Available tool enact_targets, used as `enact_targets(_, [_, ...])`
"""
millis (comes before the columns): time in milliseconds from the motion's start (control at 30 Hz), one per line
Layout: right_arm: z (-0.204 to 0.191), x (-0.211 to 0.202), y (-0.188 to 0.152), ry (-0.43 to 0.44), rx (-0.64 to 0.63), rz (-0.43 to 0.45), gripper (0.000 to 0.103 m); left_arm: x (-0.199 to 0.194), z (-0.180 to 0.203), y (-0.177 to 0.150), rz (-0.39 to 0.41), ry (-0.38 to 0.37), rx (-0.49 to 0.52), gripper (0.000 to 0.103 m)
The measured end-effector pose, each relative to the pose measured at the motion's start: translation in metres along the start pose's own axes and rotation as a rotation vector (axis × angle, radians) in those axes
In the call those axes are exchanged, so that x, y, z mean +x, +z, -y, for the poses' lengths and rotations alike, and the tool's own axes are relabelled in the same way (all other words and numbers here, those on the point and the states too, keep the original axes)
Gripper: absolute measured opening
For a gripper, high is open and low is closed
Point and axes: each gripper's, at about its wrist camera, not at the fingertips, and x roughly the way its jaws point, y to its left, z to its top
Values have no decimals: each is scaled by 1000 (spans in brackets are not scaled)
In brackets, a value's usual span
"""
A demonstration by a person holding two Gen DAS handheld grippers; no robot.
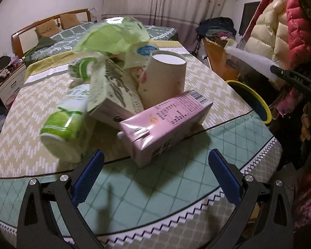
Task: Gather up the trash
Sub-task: 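Carry the foam sleeve to the yellow bin and open the right gripper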
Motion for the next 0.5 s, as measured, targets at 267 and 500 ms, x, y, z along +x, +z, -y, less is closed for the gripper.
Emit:
enact_targets(267, [52,27,-25,-155,60,-62,13,19,17,3,-42,-23,26,99])
enact_targets(500, [72,44,-38,-211,86,-102,13,19,49,4,-55,-87,84,99])
